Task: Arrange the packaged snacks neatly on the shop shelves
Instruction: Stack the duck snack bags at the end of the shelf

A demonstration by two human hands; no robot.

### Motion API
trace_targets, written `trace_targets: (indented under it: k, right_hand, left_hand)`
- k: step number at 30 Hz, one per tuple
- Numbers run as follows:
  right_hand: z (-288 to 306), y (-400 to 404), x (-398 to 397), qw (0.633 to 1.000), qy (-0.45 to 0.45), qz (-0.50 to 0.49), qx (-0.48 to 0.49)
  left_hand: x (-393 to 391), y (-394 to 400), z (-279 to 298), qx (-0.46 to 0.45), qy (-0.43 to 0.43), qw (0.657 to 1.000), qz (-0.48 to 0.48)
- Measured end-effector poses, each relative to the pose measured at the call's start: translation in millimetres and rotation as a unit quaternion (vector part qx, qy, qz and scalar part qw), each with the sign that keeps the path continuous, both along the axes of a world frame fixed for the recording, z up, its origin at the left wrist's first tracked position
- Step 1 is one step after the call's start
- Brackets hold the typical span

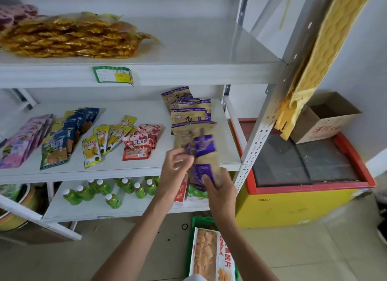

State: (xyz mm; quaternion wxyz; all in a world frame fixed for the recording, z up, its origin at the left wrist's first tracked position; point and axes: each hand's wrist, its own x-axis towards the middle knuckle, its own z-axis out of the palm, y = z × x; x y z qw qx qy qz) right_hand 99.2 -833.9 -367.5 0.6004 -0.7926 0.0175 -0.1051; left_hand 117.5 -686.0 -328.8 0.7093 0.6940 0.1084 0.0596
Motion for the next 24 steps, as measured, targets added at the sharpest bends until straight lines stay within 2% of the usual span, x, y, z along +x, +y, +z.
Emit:
trace_targets:
  k: [2, 4, 6, 8, 13, 15, 18, 22, 24]
  right_hand:
    - [-1.6, 6.3, -5.1, 0.980, -0.096, 0.122, -0.127]
    - [-5.7, 6.8, -5.1, 0.953, -0.145, 0.174, -0.200]
    - [-8.0, 2.9, 4.8, 0.958, -0.158, 0.101, -0.217]
    - [-10.2, -0.1, 23.1, 0.962, -0.121, 0.025, -0.242]
    - [-25.8, 10.3, 91.9, 0.967, -0.018, 0.023, -0.252]
    - [-34.6, 18.0, 121.1, 0.963, 0.032, 0.019, -0.267]
    - [-57.8, 21.8, 151.8, 0.948, 0.090, 0.011, -0.306]
    - [-82.9, 19.1, 176.9, 0.924, 0.058, 0.032, -0.375]
    - [-88.2, 19.4, 189.8, 0.924, 0.049, 0.033, -0.377]
  left_hand:
    - [5.8, -6.0, 6.4, -0.023, 0.047, 0.996, -0.069]
    - [16.5, -2.8, 6.4, -0.031, 0.053, 0.997, -0.044]
    - [30.3, 5.3, 4.4, -0.058, 0.078, 0.995, -0.033]
    - [45.5, 12.3, 1.4, -0.083, 0.089, 0.991, -0.053]
    - [96.7, 31.2, -9.2, -0.097, 0.096, 0.983, -0.120]
    - [121.2, 38.1, -15.4, -0.048, 0.107, 0.985, -0.127]
    - [143.6, 46.0, -41.4, 0.103, 0.105, 0.983, -0.113]
    - [150.0, 62.8, -105.1, 0.321, 0.016, 0.943, -0.086]
    - [152.8, 67.6, -127.4, 0.347, -0.026, 0.935, -0.066]
